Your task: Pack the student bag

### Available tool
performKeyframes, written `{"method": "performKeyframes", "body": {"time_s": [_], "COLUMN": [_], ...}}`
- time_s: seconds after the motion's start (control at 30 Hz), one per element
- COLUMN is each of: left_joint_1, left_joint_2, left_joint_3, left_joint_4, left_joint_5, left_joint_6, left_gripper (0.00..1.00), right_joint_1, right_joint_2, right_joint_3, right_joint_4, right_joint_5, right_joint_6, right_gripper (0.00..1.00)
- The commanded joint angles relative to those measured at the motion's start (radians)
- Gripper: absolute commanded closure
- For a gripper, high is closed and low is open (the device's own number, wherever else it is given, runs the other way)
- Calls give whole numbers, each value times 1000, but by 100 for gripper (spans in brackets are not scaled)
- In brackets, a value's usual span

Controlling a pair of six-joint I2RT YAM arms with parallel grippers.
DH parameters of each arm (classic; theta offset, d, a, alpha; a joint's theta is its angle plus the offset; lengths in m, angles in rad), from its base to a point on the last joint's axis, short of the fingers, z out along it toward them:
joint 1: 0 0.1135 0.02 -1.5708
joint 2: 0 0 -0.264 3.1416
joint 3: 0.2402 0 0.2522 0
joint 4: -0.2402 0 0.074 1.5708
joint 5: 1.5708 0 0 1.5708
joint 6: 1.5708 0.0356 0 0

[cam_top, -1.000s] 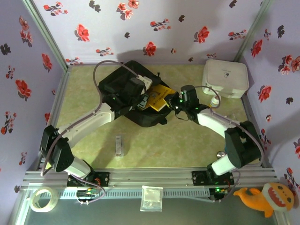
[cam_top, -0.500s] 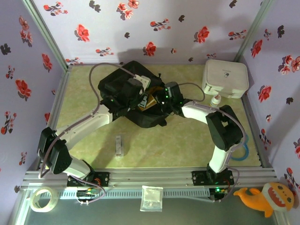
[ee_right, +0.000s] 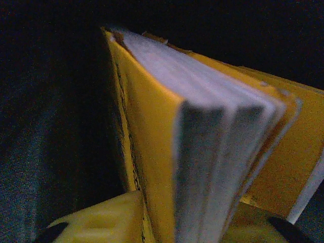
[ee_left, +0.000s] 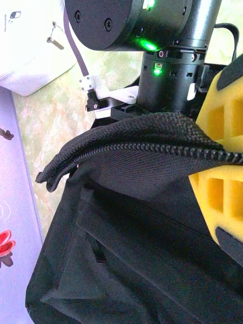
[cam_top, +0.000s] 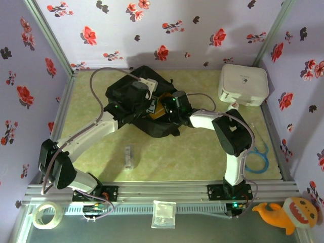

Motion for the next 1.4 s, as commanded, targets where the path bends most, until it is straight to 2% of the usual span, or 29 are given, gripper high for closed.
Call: {"method": "performKeyframes", "body": {"time_s": [0.0, 0.17, 0.3, 0.57, 0.67, 0.77, 0.87, 0.97, 1.13, 1.37], "left_joint_1": [13, 28, 30, 19, 14, 13, 17, 37, 121, 281], "left_joint_2": [-52, -27, 27, 215, 282, 332, 341, 303, 164, -49], "left_joint_3": [18, 27, 53, 207, 264, 297, 297, 251, 93, -283], "left_joint_4": [93, 87, 82, 61, 42, 0, -45, -47, -8, 166], "left_joint_5": [47, 78, 119, 275, 312, 343, 345, 344, 337, 311], "left_joint_6": [-38, -62, -65, -85, -88, -78, -71, -119, -274, -588], "left_gripper": [91, 91, 90, 85, 77, 63, 45, 31, 16, 16], "right_joint_1": [-2, -42, -94, -214, -242, -264, -276, -279, -278, -250], "right_joint_2": [-19, -95, -226, -576, -660, -717, -754, -771, -782, -771], "right_joint_3": [2, -79, -191, -310, -305, -285, -259, -223, -174, -142], "right_joint_4": [53, 76, 85, -243, -366, -466, -535, -593, -660, -687], "right_joint_5": [34, 16, -2, 72, 115, 151, 173, 182, 153, 146], "right_joint_6": [6, 9, -22, -244, -337, -412, -473, -534, -601, -616], "right_gripper": [65, 53, 44, 36, 34, 34, 33, 32, 30, 28]}}
